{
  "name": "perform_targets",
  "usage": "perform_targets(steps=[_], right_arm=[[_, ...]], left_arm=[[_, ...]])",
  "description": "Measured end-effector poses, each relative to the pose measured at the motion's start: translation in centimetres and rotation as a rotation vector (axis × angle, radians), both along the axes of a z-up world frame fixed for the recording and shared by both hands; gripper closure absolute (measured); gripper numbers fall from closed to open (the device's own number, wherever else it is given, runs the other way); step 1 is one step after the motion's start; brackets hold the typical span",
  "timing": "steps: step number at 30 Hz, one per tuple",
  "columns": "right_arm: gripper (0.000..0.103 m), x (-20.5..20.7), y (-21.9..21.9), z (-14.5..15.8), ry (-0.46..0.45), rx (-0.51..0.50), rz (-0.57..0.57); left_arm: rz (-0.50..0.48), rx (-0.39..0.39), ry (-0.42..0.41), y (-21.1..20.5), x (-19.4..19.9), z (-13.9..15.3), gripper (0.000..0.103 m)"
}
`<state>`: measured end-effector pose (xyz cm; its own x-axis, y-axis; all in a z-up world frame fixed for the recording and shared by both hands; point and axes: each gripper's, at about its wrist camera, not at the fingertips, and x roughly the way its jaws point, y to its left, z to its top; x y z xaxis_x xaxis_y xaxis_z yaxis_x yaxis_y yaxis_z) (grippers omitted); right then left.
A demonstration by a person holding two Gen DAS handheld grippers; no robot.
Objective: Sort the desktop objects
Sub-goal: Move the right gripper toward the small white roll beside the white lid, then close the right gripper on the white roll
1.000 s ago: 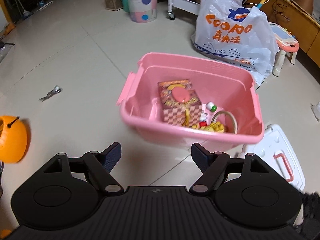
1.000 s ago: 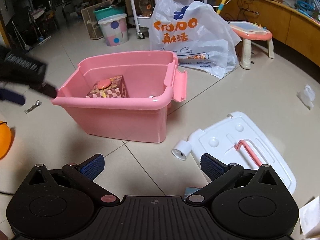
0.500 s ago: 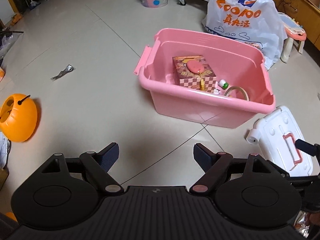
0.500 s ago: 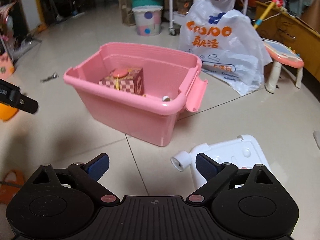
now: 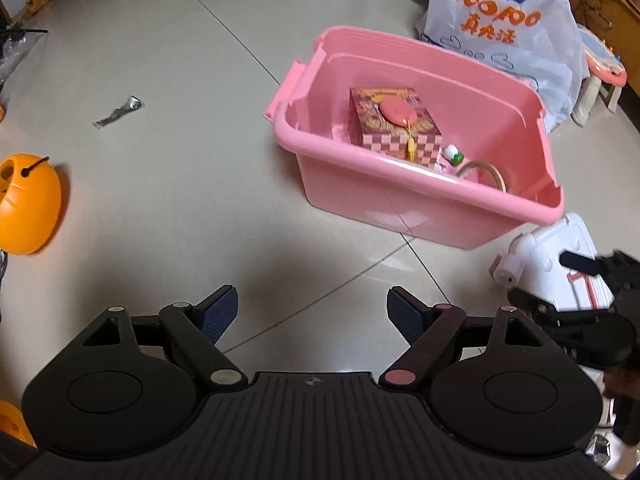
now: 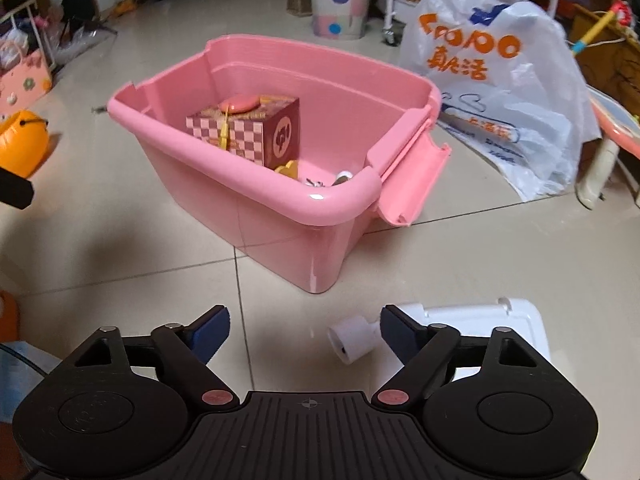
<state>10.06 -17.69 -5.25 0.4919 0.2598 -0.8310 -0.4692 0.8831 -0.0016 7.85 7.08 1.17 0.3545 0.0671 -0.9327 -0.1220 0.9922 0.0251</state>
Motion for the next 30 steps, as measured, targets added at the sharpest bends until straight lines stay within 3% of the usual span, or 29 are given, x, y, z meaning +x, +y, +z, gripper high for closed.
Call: perform_targets(steps=[17,26,30], right_arm=[[0.039,3.6,1.2,-5.4,0.071,-0.149,0.039],[0.057,3.8,1.6,-6.8,0.086,-0.210,0.036],[0.072,3.7,1.7,-7.2,0.093,-0.227,0.036]], left_arm=[[-0.021,-0.024,0.098,-0.5,0.7,-2.5,0.019],[-0.039,-0.031,0.114,-0.9,0.8,-2.8,0.019],[-0.049,-0.031,0.119,-1.1,0.8,-2.8,0.019]])
